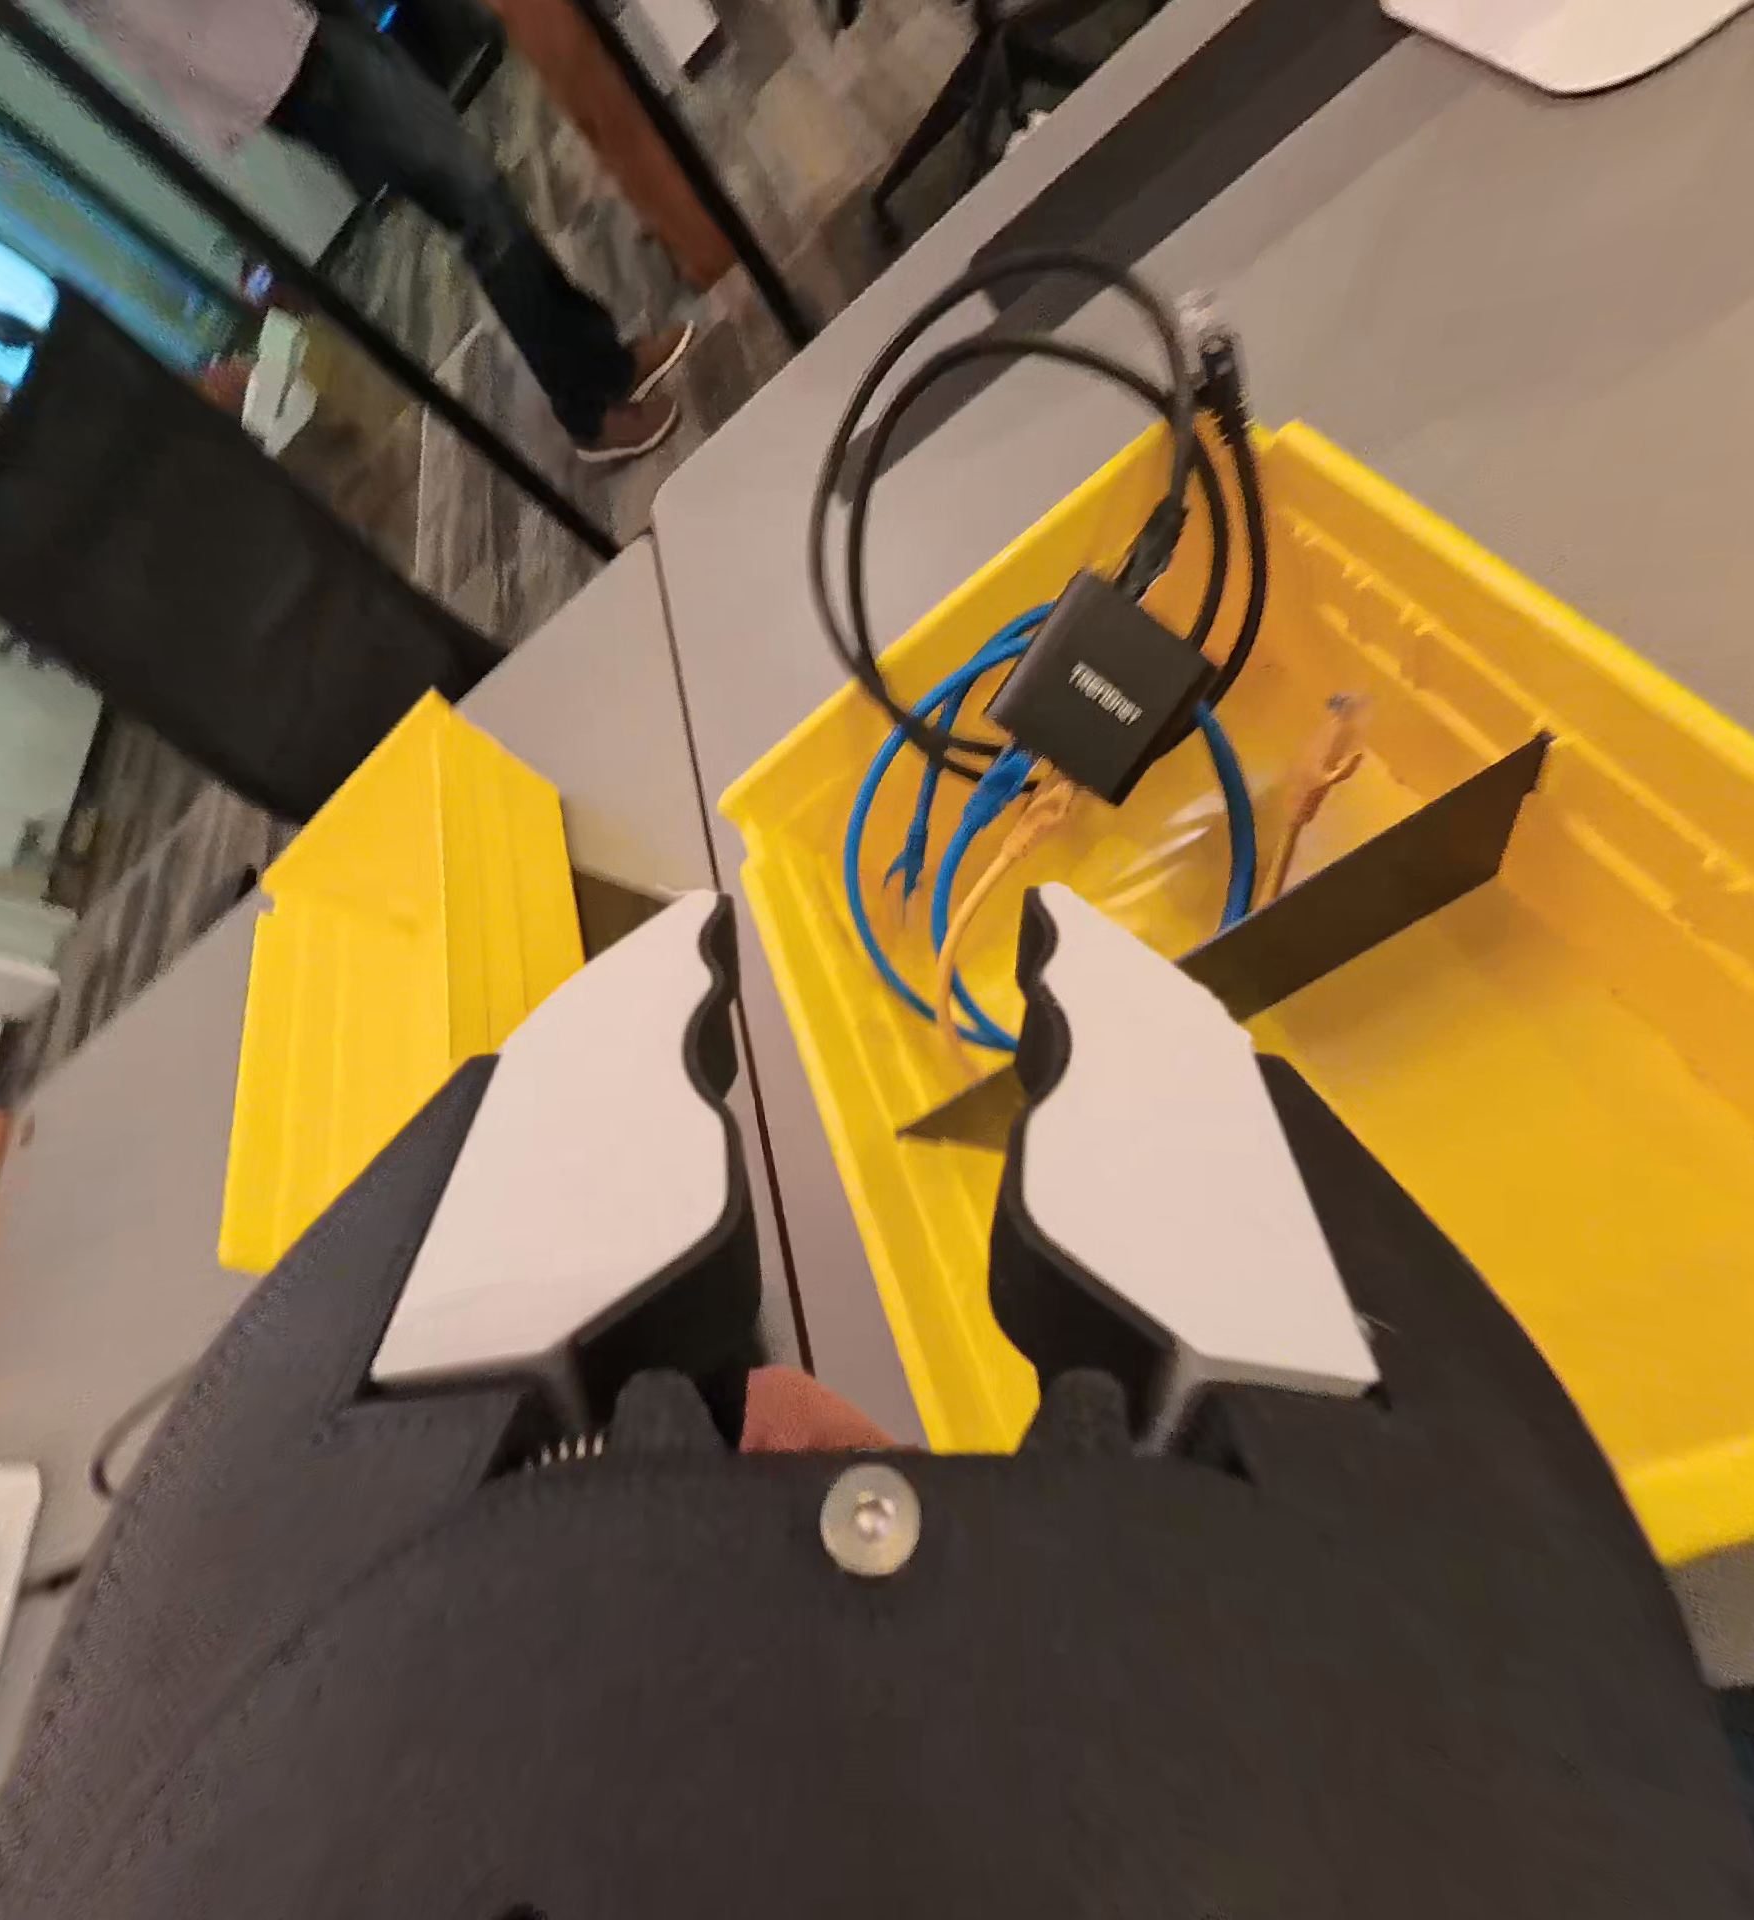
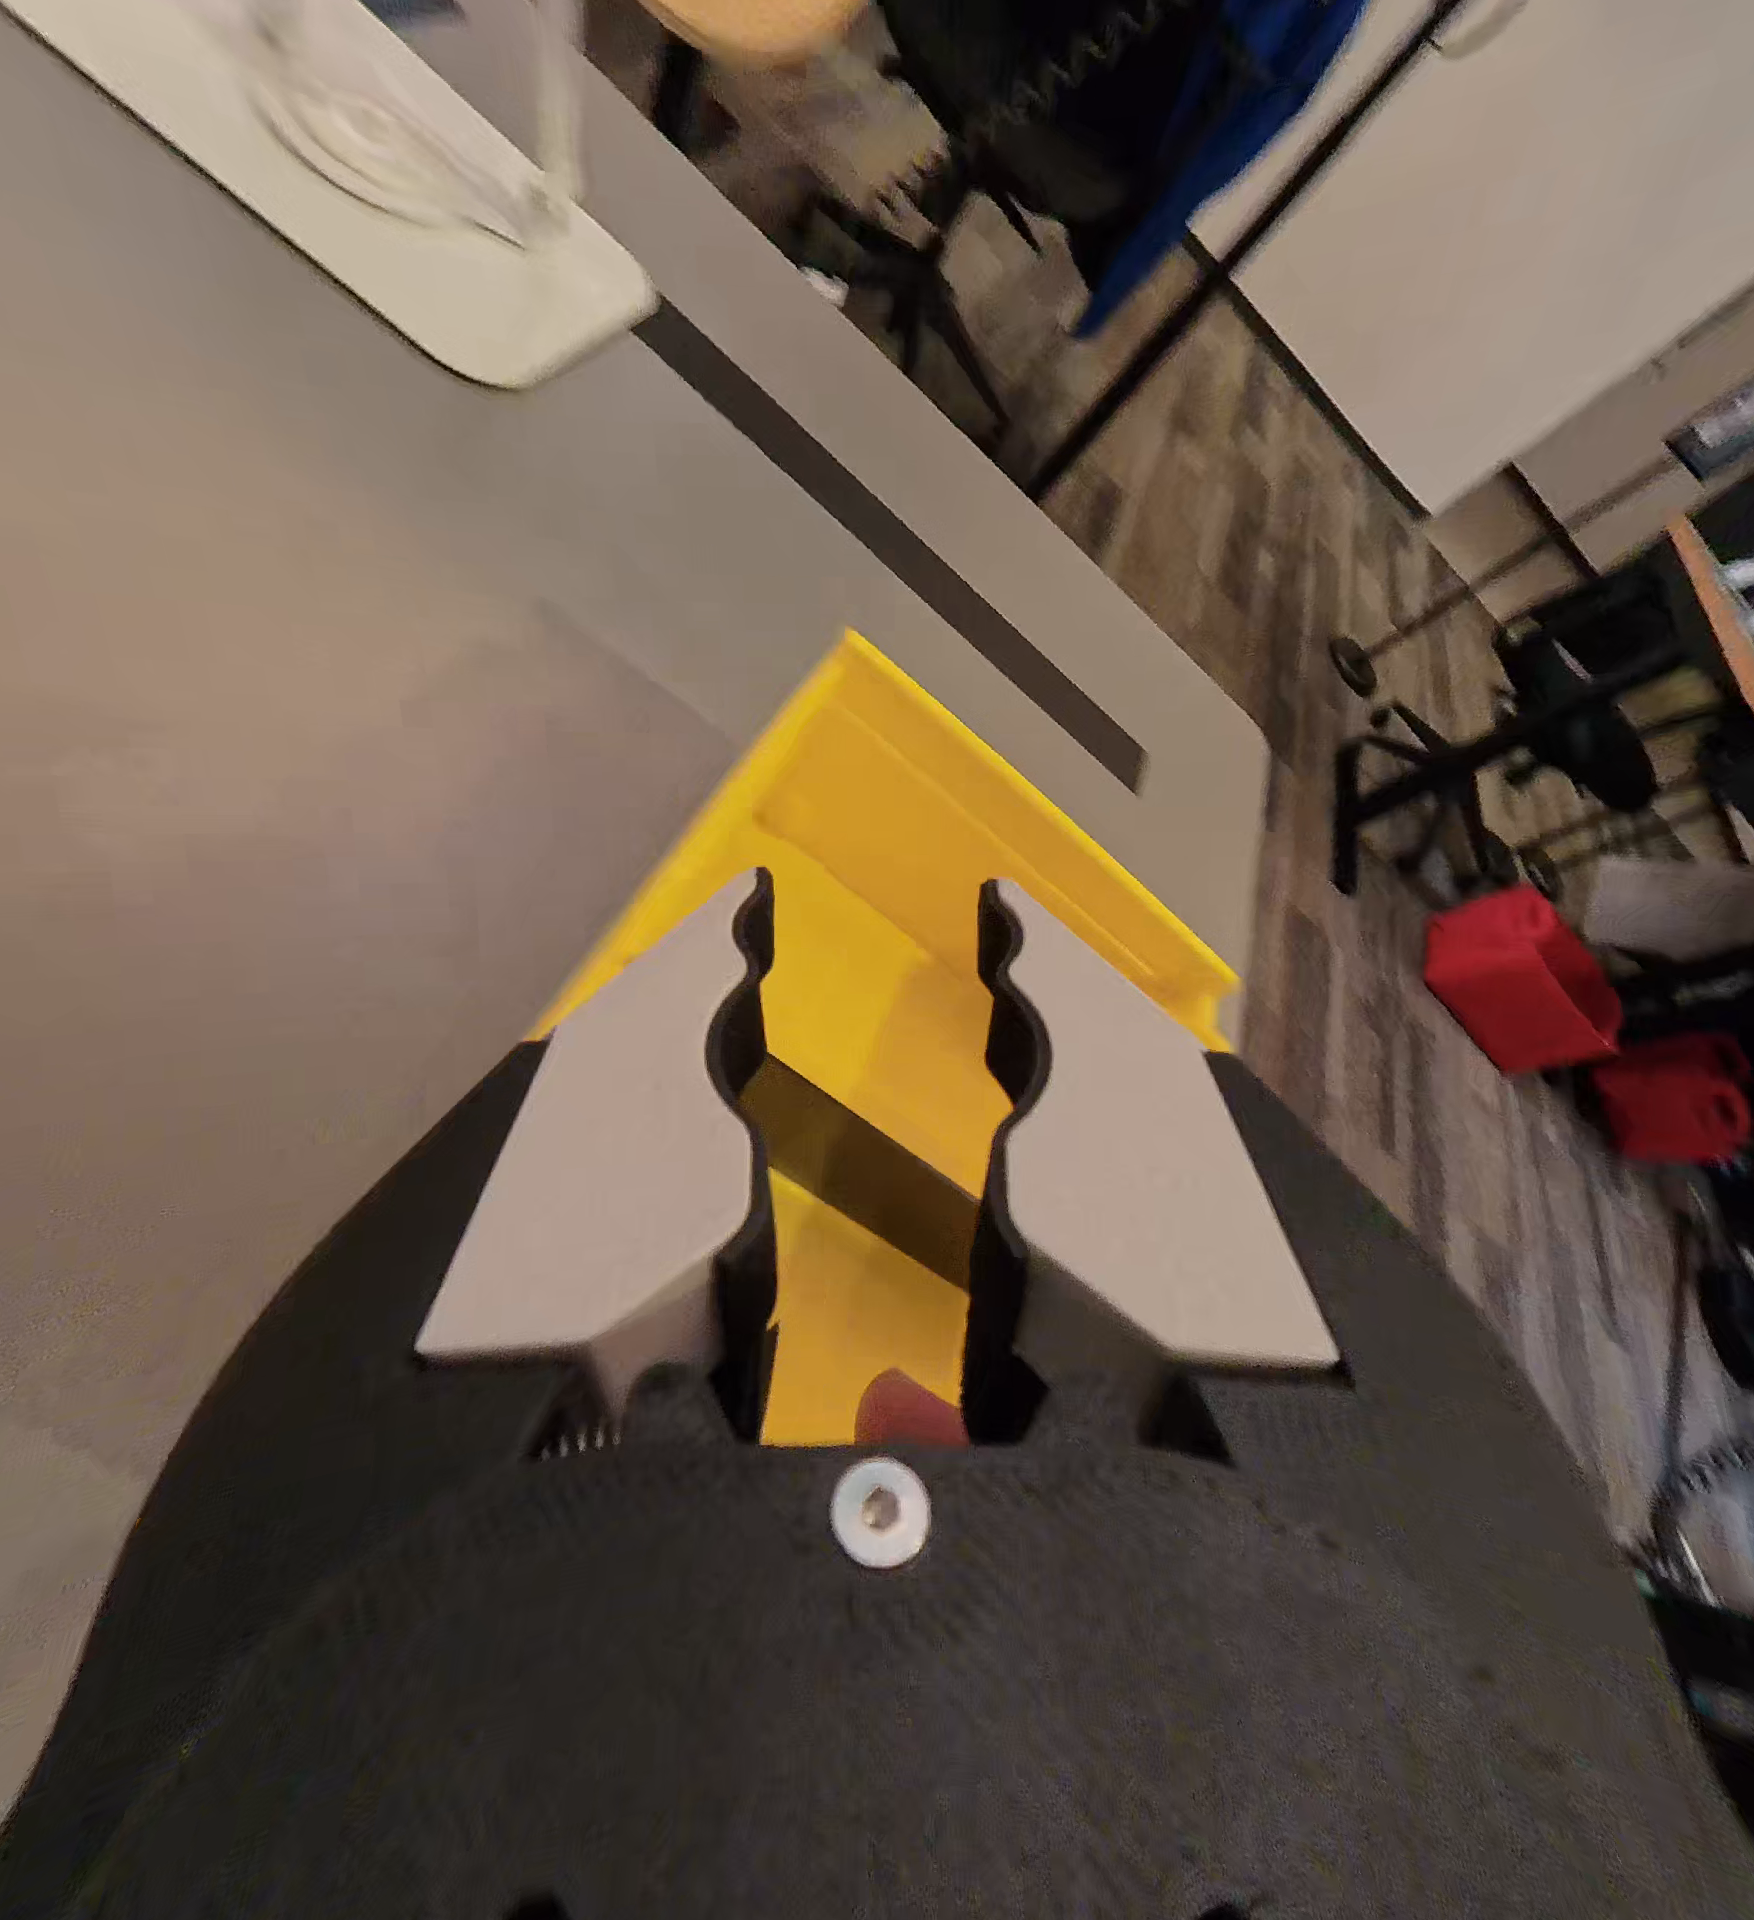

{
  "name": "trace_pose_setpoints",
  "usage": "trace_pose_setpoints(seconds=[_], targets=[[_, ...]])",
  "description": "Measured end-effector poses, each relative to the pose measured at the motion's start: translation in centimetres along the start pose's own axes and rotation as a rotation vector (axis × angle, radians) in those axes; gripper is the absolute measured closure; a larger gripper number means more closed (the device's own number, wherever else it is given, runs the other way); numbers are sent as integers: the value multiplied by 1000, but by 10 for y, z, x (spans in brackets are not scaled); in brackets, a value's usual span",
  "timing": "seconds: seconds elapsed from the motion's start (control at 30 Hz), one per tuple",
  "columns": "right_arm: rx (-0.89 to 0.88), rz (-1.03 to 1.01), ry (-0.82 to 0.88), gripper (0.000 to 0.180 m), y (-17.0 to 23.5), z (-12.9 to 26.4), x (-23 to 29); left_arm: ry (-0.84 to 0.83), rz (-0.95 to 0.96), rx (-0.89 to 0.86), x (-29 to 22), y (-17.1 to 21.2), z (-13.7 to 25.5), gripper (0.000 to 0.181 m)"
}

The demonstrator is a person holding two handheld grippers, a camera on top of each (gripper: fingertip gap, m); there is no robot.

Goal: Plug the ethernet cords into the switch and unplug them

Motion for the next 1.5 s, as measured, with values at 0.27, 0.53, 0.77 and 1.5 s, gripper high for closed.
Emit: trace_pose_setpoints(seconds=[0.27, 0.53, 0.77, 1.5], targets=[[-113, 69, -205, 142, -56, -17, 93, 152, -331, 53, -47, -26, -78, 120], [-145, 90, -297, 143, -68, -22, 130, 227, -480, 197, -71, 6, -134, 111], [-137, 99, -328, 143, -68, -28, 144, 141, -511, 130, -68, 1, -141, 120], [-170, 103, -397, 146, -71, -23, 169, -56, -429, -114, 31, -101, -48, 120]])
Point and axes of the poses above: each gripper's, where its closed fingertips meet, z back along the fingers, y out of its underside, x = y × z across the jaws, the point moved 2 cm from there along z, back along the fingers, and after that the axes turned 3 degrees about -y, right-handed, at the moved point
